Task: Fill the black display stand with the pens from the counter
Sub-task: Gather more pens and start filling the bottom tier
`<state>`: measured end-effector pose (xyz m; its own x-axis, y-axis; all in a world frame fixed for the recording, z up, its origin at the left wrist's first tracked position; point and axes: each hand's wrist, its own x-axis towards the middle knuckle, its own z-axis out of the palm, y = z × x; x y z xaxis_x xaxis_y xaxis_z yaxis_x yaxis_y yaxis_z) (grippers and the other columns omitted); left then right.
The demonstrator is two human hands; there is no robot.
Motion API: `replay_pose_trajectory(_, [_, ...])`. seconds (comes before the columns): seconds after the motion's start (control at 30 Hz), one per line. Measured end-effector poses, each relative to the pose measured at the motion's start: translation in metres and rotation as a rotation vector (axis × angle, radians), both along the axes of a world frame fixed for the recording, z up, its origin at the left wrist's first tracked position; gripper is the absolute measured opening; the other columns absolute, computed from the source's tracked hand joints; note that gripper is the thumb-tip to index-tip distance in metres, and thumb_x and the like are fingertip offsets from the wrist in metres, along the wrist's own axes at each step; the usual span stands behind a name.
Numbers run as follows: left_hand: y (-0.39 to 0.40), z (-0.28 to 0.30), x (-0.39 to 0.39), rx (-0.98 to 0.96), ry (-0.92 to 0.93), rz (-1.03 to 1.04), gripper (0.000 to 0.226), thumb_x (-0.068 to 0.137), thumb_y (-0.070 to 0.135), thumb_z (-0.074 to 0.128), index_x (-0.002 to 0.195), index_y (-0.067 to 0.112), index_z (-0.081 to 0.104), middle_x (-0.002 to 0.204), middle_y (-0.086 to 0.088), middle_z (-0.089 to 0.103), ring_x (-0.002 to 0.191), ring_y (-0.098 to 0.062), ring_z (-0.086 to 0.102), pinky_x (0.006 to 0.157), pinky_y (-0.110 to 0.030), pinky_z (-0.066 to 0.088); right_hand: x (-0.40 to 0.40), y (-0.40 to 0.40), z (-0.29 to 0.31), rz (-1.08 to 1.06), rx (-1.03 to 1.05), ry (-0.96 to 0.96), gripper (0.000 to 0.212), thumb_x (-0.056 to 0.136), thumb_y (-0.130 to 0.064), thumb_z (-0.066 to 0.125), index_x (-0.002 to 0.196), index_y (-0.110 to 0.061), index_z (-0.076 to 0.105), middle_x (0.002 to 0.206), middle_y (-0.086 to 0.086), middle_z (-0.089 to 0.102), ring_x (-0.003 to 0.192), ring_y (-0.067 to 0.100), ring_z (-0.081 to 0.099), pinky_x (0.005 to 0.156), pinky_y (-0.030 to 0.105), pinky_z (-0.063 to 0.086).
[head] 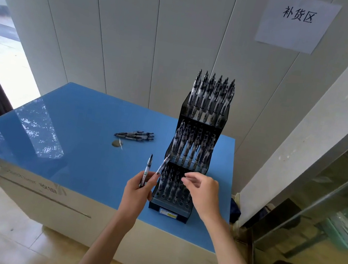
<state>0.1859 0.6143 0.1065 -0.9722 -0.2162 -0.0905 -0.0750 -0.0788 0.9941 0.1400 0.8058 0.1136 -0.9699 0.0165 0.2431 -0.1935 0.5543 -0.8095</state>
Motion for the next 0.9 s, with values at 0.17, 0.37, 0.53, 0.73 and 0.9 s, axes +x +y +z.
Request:
replay_pose_trajectory(0.17, [0.013,0.009,-0.005,0.003,0.028,-0.044,0.009,0.095,0.025,0.072,0.098,0.016,0.073,0.073,-0.003,0.061,0.061,-0.014,0.050,0.058,-0.024,0.046,0.002,-0.006,0.037,0.107,-0.325,-0.110,0.013,0.089,-0.022,0.076,0.096,-0.011,0.079,0.080,0.001,0.077,0.078,0.016,0.075,0.076,0.030,0.061])
replay_pose_trajectory(0.37, [0.027,0.006,-0.005,-0.032,0.077,-0.133,0.003,0.094,0.022,0.073,0.094,0.021,0.075,0.067,-0.002,0.052,0.061,-0.016,0.042,0.058,-0.030,0.040,0.006,-0.002,0.041,0.122,-0.506,-0.212,0.013,0.087,-0.013,0.077,0.097,-0.005,0.077,0.083,0.009,0.078,0.078,0.026,0.076,0.076,0.036,0.063])
replay_pose_trajectory(0.53, [0.030,0.003,-0.004,-0.057,0.026,-0.178,0.017,0.102,0.029,0.061,0.093,0.020,0.071,0.064,0.002,0.047,0.062,-0.017,0.042,0.055,-0.024,0.037,0.007,0.005,0.036,0.061,-0.640,-0.252,0.011,0.089,-0.007,0.074,0.098,-0.001,0.075,0.087,0.013,0.078,0.081,0.030,0.076,0.074,0.034,0.063])
replay_pose_trajectory(0.73, [0.017,-0.006,-0.010,-0.090,-0.041,-0.081,0.020,0.106,0.032,0.051,0.106,0.023,0.068,0.072,0.005,0.056,0.057,-0.011,0.042,0.055,-0.025,0.037,0.001,0.025,0.033,-0.040,-0.599,-0.145,0.008,0.090,-0.004,0.071,0.093,-0.010,0.074,0.086,0.012,0.077,0.079,0.027,0.076,0.072,0.030,0.062])
replay_pose_trajectory(0.9, [0.007,-0.006,-0.010,-0.105,-0.004,-0.018,0.019,0.108,0.035,0.044,0.108,0.021,0.057,0.077,-0.002,0.066,0.048,-0.009,0.037,0.049,-0.026,0.035,-0.003,0.035,0.019,-0.072,-0.134,-0.002,0.017,0.088,-0.014,0.076,0.105,-0.008,0.077,0.090,0.000,0.077,0.079,0.008,0.073,0.080,0.021,0.058])
